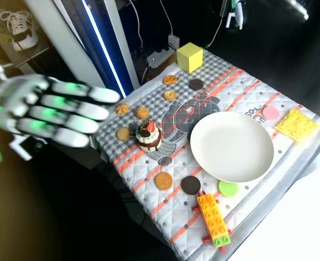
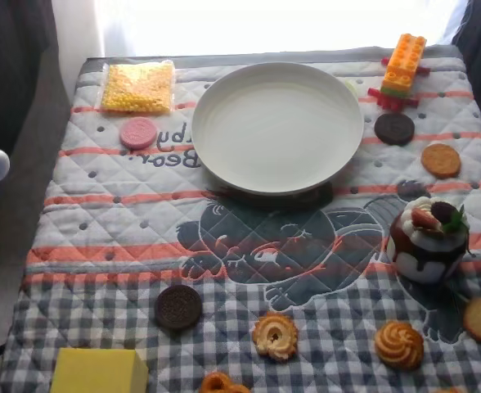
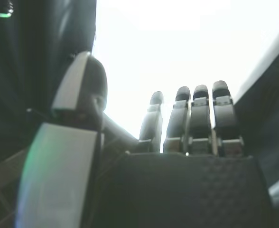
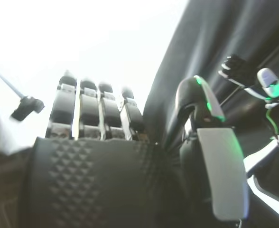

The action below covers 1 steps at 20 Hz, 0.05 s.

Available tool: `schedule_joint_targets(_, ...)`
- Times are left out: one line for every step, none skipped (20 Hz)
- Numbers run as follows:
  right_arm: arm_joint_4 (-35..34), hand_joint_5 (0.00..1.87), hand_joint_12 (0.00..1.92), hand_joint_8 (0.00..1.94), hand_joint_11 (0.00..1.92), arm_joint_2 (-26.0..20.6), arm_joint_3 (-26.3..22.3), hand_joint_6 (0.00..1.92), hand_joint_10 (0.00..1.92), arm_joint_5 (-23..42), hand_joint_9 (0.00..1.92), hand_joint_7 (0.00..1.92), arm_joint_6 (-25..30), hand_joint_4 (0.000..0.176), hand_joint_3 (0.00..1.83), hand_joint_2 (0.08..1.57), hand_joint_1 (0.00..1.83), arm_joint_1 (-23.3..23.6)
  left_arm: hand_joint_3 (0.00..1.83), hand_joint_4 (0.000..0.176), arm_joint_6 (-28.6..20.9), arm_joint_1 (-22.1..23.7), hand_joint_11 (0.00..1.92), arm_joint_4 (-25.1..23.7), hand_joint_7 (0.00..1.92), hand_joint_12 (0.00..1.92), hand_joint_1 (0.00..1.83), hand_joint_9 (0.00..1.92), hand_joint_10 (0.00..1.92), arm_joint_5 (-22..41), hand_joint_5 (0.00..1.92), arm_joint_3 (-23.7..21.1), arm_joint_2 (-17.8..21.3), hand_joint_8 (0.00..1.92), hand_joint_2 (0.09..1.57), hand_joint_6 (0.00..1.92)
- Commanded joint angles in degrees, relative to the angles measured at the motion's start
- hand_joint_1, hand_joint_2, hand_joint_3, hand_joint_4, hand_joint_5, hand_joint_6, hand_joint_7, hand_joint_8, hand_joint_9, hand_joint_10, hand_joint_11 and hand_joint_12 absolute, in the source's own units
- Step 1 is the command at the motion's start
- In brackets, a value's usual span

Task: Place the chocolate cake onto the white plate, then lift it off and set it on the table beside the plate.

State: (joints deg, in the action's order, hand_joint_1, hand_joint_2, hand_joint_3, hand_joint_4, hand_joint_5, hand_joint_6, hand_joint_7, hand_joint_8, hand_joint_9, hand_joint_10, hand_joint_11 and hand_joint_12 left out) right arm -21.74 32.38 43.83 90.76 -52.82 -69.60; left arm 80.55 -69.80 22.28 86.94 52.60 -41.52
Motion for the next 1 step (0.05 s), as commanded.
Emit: schedule_joint_targets(-1.1,0.00,0.00,0.00,0.00,-0.5,0.1,0.00,0.00,9.0,0.00,0.00,-0.3,0.083,0.00,1.23,0.40,0.0,0.00,0.120,-0.4,0.4,0.00,1.8,0.00,0.00,0.63,0.00,0.00,8.0,0.00,0.8,0.6,0.00,1.13,0.00)
